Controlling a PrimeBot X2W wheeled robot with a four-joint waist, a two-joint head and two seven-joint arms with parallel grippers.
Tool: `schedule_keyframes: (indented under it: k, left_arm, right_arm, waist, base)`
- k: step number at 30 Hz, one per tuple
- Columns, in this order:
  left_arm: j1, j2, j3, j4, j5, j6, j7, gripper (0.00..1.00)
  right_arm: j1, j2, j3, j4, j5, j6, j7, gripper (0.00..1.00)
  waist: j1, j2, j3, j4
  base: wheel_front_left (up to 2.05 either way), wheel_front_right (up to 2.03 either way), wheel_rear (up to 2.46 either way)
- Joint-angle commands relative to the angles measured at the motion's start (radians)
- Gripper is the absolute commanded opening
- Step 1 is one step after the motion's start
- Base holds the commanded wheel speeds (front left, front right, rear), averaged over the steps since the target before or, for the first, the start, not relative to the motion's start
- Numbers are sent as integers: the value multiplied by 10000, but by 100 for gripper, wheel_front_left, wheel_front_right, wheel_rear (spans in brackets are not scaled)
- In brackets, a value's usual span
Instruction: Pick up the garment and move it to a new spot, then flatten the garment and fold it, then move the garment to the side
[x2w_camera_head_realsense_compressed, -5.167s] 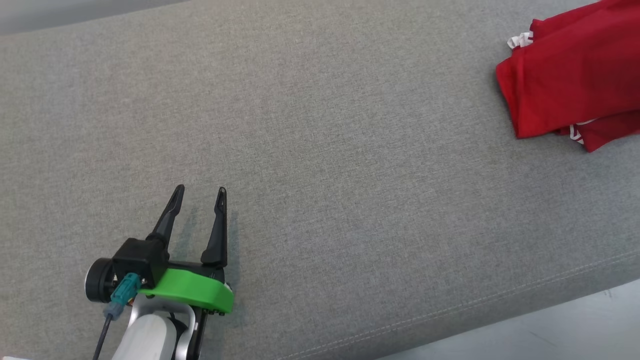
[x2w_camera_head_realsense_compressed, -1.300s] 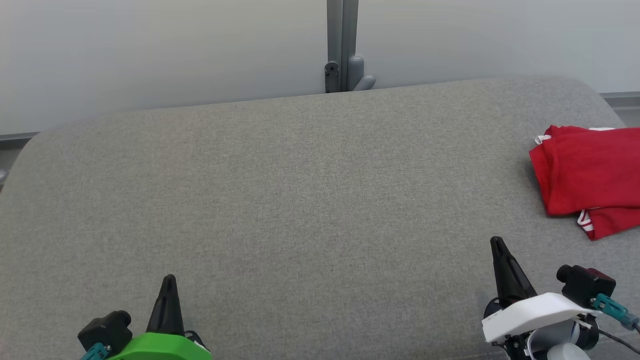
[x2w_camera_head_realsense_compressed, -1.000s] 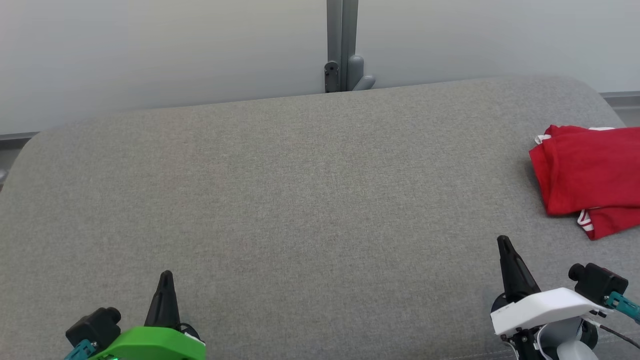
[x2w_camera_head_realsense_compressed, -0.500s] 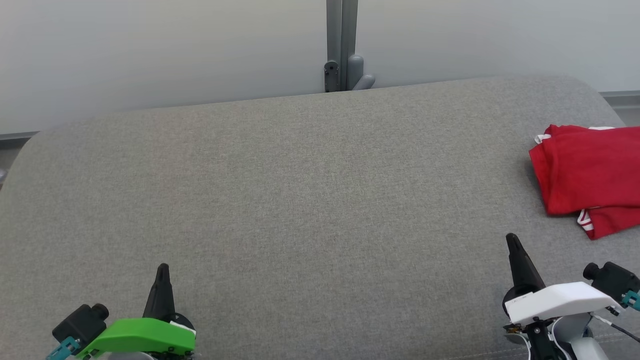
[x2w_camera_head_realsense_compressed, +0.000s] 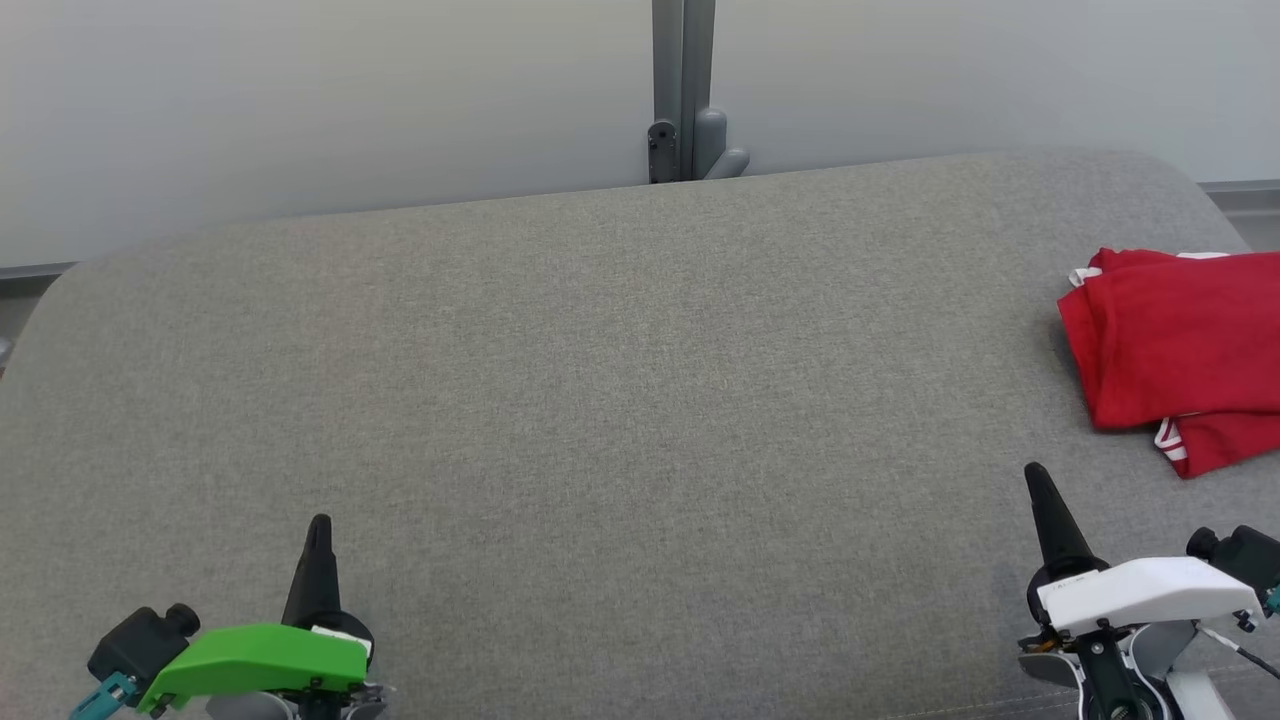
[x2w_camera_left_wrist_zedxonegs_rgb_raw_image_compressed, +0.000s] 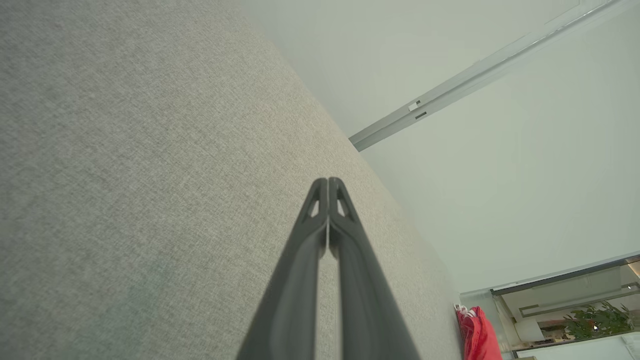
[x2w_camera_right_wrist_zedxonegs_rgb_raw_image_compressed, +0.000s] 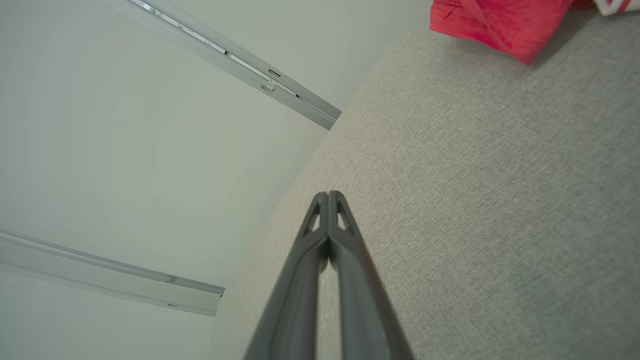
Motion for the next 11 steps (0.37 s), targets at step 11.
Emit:
schedule_keyframes:
  k: [11]
  left_arm:
    - [-376, 0, 198, -133, -1264, -208, 269, 0]
  right_arm:
    - [-310, -100, -244, 7, 1337, 2, 357, 0]
  waist:
    - [0, 52, 10, -4]
  base:
    - [0, 0, 0]
